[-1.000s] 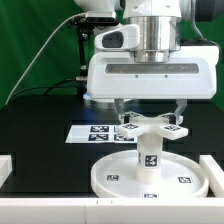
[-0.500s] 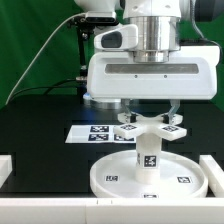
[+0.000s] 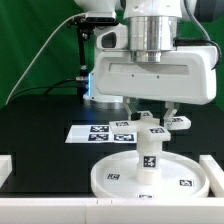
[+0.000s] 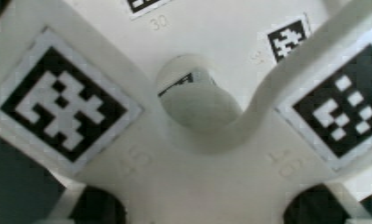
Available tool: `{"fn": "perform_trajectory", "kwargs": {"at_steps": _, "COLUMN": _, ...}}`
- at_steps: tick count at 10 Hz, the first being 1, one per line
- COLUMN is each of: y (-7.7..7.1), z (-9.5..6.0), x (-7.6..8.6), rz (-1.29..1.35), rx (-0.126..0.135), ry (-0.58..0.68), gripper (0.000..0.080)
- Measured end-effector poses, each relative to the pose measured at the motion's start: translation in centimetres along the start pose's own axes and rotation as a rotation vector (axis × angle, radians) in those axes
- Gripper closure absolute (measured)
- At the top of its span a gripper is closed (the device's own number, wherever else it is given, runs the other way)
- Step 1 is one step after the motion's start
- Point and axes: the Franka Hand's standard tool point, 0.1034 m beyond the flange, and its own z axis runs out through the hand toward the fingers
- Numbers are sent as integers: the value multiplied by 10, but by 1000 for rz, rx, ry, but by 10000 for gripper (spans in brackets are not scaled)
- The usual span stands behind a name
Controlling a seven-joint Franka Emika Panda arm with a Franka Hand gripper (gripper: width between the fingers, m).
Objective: Assemble round table
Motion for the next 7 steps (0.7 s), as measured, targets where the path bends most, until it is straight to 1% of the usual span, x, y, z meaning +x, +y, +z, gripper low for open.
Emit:
{"fn": "perform_trajectory", "kwargs": {"at_steps": 4, "y": -1, "z": 1, "x": -2, "rz": 401, "rx": -9, "ry": -8, "gripper": 361}}
{"fn": "perform_trajectory", "kwargs": {"at_steps": 7, "y": -2, "z": 1, "x": -2, "rz": 655, "rx": -7, "ry": -10, "gripper": 361}}
